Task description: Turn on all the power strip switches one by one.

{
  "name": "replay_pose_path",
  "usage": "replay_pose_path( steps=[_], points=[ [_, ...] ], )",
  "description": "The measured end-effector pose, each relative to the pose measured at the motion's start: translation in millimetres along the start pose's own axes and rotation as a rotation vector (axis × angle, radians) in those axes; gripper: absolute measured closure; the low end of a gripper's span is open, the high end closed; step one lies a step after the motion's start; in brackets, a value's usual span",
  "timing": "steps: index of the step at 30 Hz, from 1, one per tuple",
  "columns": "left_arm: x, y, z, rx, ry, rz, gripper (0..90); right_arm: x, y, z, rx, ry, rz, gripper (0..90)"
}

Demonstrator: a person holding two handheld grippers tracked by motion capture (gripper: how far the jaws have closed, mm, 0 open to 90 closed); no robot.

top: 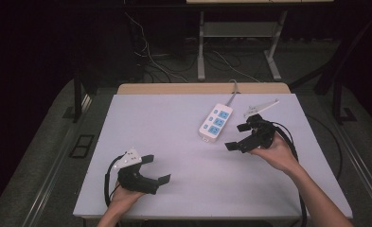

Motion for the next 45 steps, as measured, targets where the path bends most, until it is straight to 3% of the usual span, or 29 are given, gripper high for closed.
replay_pose_path(
  steps=[18,27,45],
  points=[
    [0.4,1.5,0.6,0.008,-0.011,0.000,0.0,-10.5,-18.9,-25.6,-0.027,0.015,0.010,0.6],
    [0.0,1.3,0.5,0.008,-0.011,0.002,0.0,-14.8,-33.7,-39.2,-0.068,0.019,0.025,0.7],
    [1.0,2.3,0.5,0.002,-0.012,0.005,0.0,-27.7,-42.8,-72.9,-0.099,0.037,0.040,0.7]
  ],
)
Point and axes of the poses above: each handheld gripper's, and its own axes: x roughly backward along the jaws, z roughly out of its underside, y roughly to its left, the point moved 2 cm from there along -x, roughly forward along the jaws, and after that the axes turned 11 degrees about y, right-handed, at the moved point
